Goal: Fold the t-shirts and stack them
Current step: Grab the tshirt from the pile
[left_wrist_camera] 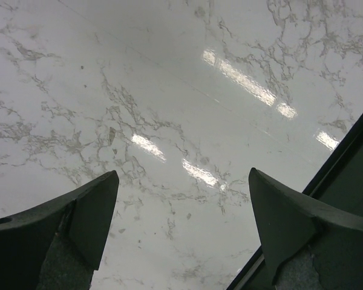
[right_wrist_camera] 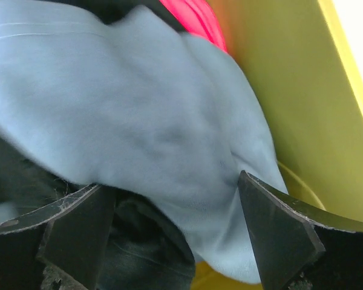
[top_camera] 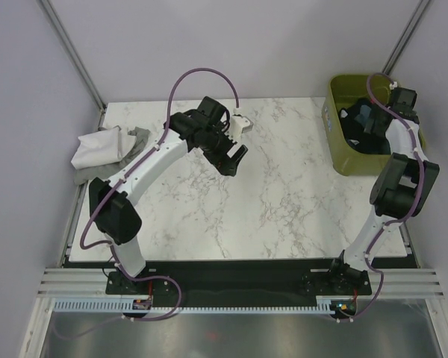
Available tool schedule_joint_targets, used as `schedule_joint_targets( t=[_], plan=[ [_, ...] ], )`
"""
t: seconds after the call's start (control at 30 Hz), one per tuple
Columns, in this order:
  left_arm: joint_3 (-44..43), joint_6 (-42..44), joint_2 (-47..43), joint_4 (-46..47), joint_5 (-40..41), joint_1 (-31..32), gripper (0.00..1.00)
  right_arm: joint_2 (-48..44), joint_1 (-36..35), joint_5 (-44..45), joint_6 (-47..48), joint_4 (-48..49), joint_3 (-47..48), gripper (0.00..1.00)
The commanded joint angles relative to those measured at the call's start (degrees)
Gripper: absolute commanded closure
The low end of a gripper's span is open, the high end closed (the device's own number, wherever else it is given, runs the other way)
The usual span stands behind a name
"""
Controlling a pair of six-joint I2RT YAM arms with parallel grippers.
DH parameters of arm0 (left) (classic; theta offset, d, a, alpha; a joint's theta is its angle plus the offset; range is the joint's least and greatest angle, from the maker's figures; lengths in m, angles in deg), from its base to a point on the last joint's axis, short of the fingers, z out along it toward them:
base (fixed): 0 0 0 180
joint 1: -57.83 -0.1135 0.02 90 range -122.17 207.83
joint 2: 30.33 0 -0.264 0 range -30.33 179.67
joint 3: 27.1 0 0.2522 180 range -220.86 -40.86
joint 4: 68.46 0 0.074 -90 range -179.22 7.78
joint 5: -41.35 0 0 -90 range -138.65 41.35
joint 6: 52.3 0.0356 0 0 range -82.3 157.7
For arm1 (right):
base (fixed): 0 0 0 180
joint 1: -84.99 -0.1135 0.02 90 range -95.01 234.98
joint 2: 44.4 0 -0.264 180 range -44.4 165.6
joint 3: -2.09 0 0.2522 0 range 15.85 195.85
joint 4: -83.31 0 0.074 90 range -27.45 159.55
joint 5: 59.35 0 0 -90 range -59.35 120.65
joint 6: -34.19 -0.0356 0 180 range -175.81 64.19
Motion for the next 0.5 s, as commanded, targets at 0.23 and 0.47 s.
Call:
schedule_joint_targets(
  t=[0.23,0.47],
  plan=[
    [-3.58,0.38,2.90,2.98,4.80,-0.24,0.04,2.26,-1.22,-20.43,-1.04,2.31,12.14,0.08],
    [-5.95,0.64,4.83,3.16,7.26,-0.15,0.04,7.09,-2.27,-16.66,0.45,2.14,14.25,0.07]
  ],
)
